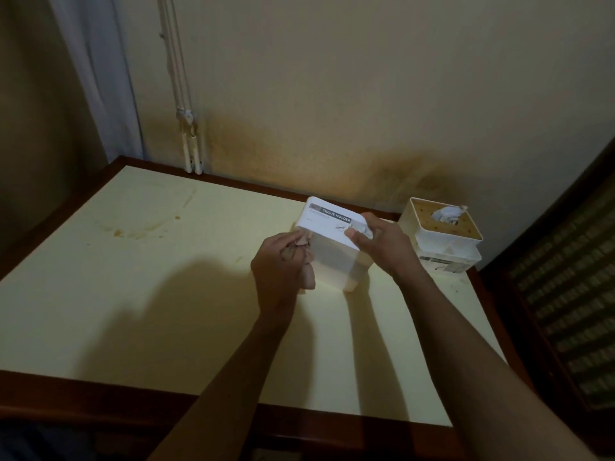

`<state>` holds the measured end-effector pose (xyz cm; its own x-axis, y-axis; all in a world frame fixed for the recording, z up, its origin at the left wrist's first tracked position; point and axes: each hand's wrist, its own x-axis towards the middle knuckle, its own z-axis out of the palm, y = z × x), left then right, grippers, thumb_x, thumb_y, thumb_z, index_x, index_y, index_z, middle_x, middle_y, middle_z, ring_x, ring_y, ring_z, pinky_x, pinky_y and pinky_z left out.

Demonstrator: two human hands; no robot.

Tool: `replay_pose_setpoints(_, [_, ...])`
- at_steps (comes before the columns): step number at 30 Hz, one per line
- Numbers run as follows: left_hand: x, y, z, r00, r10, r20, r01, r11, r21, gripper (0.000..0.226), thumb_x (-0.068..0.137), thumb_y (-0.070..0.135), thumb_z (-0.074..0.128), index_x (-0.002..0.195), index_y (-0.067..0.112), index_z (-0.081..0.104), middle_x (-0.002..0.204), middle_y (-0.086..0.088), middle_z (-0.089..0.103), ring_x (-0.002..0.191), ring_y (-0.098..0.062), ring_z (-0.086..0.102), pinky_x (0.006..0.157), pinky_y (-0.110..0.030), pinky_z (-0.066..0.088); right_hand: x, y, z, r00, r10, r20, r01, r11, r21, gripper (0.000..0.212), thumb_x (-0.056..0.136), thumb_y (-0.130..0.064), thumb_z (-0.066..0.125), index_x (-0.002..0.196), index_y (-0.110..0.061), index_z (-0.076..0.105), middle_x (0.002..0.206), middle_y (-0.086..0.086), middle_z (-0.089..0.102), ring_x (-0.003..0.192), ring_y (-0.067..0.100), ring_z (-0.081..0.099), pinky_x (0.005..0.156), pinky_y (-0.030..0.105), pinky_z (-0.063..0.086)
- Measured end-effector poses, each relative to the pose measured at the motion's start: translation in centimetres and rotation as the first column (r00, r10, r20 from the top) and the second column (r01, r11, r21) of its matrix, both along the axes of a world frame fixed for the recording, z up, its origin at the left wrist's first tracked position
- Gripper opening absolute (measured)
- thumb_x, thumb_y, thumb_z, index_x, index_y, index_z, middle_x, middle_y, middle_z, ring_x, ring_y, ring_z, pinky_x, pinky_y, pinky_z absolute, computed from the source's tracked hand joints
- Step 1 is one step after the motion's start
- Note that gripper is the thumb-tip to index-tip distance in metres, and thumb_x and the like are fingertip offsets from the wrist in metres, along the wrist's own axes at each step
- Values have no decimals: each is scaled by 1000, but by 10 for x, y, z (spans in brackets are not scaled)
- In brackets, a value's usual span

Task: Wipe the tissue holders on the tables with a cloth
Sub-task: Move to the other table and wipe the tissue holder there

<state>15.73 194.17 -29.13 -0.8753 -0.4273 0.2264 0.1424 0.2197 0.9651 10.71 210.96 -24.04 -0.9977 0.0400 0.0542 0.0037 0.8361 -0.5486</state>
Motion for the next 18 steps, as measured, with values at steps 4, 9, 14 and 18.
replay_pose_setpoints(4, [-7, 15, -8, 990, 137, -26, -135, 989, 59, 18, 85, 20, 66, 101, 19, 75, 104, 4, 71, 91, -2, 63, 84, -32, 56, 0, 2, -1, 1000, 24, -11, -24, 1000, 5, 44, 92, -44, 55, 132, -24, 52, 124, 1, 63, 96, 13, 54, 75, 29, 42])
replay_pose_setpoints(9, [-10, 32, -9, 988, 156, -16, -152, 978, 145, 24, 84, 32, 70, 101, 15, 72, 108, 3, 68, 96, -5, 63, 84, -30, 55, -4, 4, -2, 1000, 26, -10, -26, 1000, -2, 44, 92, -45, 55, 131, -26, 52, 119, 1, 64, 92, 12, 52, 71, 29, 41])
replay_pose_setpoints(14, [-12, 34, -5, 988, 151, 36, -155, 972, 176, 18, 81, 33, 73, 94, 21, 74, 105, 8, 67, 94, 1, 60, 82, -14, 49, -4, 8, -3, 999, 43, -18, -43, 999, 11, 39, 93, -44, 54, 128, -28, 53, 115, 1, 65, 89, 12, 51, 66, 27, 36])
replay_pose_setpoints(18, [-13, 31, 1, 987, 141, 77, -153, 970, 191, 15, 81, 31, 73, 91, 20, 75, 100, 5, 65, 87, -5, 61, 65, 0, 41, -6, 10, -3, 999, 45, -19, -45, 999, 14, 37, 92, -44, 55, 125, -28, 55, 115, 1, 65, 91, 13, 52, 69, 29, 39])
